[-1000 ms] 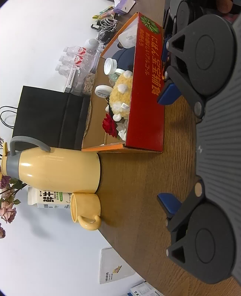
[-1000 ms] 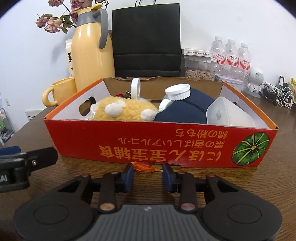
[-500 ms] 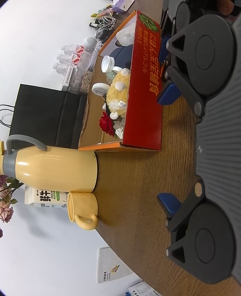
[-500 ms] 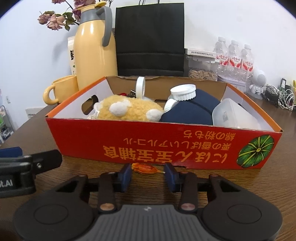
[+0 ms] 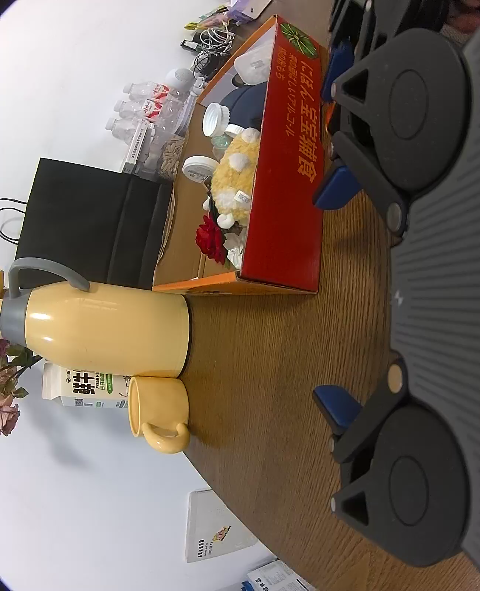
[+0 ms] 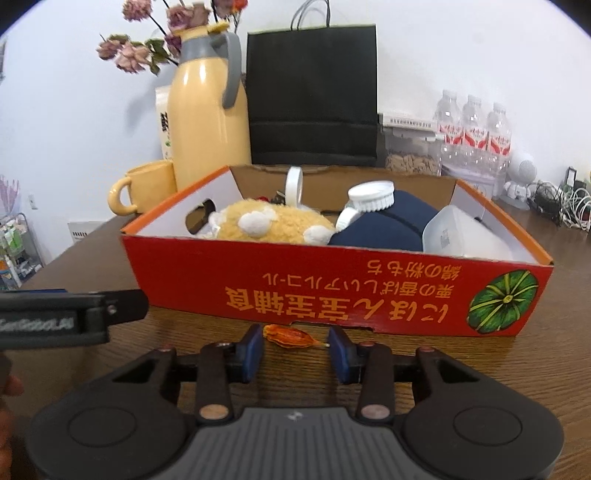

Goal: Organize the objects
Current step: 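Grasp the small orange item with the right gripper, then carry the orange item into the box and open the right gripper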

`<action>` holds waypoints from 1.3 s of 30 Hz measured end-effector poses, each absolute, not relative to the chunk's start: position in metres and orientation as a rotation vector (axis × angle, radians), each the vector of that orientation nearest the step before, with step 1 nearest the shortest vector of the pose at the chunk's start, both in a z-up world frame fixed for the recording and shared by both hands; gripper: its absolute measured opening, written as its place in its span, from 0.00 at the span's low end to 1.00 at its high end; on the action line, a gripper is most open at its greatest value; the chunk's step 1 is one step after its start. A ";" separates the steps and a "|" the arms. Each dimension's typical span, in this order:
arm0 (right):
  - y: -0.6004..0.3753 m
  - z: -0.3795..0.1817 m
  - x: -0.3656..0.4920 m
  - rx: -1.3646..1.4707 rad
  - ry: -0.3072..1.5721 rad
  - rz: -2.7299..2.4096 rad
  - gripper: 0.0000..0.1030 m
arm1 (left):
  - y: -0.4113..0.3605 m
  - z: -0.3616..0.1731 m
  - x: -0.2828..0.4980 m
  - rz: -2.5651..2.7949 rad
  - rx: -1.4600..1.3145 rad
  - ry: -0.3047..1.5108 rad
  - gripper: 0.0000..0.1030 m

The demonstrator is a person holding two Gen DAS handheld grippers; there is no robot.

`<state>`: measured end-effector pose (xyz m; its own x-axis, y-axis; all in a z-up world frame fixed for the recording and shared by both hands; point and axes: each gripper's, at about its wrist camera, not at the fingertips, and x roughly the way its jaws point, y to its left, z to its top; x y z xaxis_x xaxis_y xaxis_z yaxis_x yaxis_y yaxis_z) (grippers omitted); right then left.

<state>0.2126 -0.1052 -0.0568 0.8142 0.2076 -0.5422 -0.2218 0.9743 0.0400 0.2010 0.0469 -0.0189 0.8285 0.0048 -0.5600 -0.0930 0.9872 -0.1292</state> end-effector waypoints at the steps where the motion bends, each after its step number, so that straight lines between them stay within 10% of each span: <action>1: -0.107 -0.055 0.208 -0.025 0.562 0.232 0.37 | 0.047 -0.019 0.201 0.052 -0.153 0.591 1.00; 39: -0.175 0.013 0.334 -0.018 0.469 0.201 0.46 | 0.007 0.042 0.292 0.080 -0.126 0.536 1.00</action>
<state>0.3339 -0.1752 0.0127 0.8725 0.1886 -0.4508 -0.1967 0.9800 0.0293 0.2924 0.0069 0.0419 0.8571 0.0426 -0.5134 -0.1086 0.9891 -0.0992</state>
